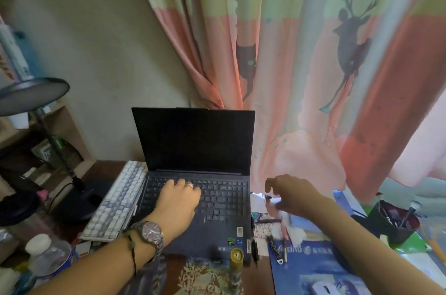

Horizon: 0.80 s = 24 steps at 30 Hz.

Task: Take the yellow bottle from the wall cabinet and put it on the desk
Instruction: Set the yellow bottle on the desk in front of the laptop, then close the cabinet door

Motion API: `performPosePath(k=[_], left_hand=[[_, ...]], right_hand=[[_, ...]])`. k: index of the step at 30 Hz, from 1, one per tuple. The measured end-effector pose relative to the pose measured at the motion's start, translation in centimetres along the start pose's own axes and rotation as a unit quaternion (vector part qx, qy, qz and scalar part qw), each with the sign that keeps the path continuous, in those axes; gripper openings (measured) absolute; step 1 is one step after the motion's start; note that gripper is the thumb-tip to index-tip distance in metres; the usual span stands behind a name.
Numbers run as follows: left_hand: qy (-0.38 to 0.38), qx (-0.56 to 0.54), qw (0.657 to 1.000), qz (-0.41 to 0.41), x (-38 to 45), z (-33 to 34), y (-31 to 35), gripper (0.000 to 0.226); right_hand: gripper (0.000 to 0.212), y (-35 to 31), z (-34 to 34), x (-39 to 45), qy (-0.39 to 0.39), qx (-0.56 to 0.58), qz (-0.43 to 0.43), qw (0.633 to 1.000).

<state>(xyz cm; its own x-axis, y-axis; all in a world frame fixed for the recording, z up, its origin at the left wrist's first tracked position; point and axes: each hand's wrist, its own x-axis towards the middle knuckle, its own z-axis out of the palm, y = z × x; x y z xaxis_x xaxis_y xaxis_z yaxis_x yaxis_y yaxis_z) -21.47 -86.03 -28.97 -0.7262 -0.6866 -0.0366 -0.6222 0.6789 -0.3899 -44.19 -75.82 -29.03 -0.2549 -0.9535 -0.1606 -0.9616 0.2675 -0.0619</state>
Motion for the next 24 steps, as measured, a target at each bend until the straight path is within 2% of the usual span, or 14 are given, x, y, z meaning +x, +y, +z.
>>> performPosePath(k=[4, 11, 18, 24], left_hand=[[0.041, 0.025, 0.999, 0.003, 1.3, -4.8, -2.5, 0.029], [0.113, 0.093, 0.989, -0.013, 3.0, -13.9, -7.3, 0.032], [0.256, 0.159, 0.953, -0.042, 3.2, -23.5, -12.8, 0.035], [0.349, 0.166, 0.921, -0.038, 2.4, -28.9, -16.8, 0.028]], right_hand=[[0.040, 0.3, -5.4, 0.1, 0.060, -0.068, 0.013, 0.996], [0.041, -0.6, -14.6, 0.4, 0.144, -0.110, 0.023, 0.983], [0.040, -4.4, -24.9, -1.2, 0.282, -0.075, -0.006, 0.957], [0.045, -8.0, -33.6, -2.1, 0.368, 0.014, -0.037, 0.929]])
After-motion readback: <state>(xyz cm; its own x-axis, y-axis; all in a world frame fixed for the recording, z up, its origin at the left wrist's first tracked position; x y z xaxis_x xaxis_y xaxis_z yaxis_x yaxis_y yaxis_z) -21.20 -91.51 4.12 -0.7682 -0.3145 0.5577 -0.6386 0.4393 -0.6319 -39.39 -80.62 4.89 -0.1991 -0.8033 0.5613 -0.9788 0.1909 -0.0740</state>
